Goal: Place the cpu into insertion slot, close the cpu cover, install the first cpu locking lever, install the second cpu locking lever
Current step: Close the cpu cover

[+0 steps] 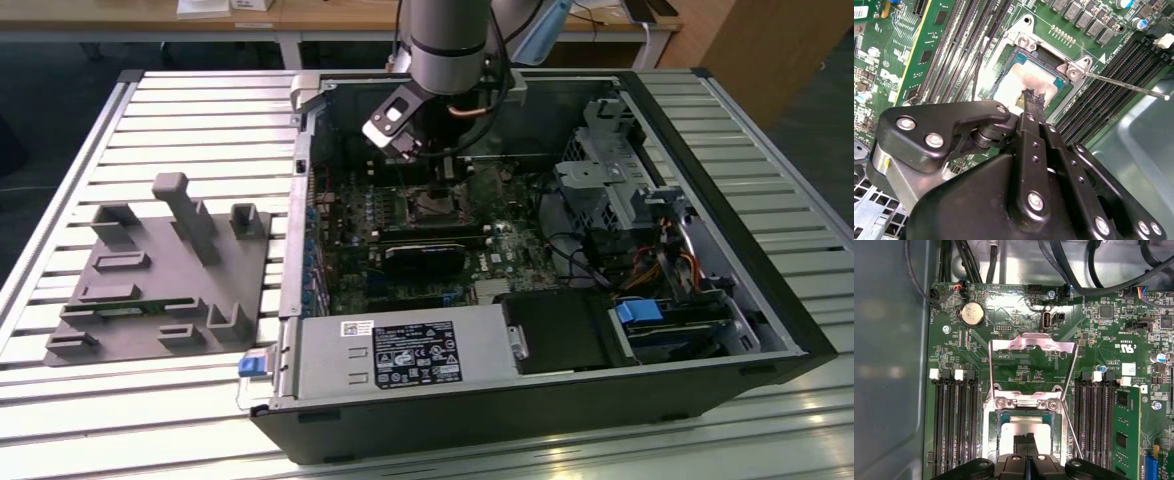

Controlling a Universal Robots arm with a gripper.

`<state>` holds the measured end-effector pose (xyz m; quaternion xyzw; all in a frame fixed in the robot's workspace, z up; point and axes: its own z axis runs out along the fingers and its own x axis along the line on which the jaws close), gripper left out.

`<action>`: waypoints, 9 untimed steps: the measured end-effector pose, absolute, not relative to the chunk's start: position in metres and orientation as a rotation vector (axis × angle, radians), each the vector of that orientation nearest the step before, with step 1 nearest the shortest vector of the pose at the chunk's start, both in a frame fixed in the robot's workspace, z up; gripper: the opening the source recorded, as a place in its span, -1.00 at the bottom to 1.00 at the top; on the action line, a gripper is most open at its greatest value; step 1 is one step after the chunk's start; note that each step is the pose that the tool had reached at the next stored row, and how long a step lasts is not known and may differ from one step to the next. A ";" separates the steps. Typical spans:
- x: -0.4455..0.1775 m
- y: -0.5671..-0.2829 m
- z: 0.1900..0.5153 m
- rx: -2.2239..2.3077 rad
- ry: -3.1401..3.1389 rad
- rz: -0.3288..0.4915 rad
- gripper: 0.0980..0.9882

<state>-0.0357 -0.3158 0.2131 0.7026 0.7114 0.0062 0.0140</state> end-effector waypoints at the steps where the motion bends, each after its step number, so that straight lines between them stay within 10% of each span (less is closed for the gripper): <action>1: -0.036 -0.316 0.213 2.188 2.215 0.019 -0.98; 9: -0.036 -0.316 0.218 2.188 2.215 0.019 -0.98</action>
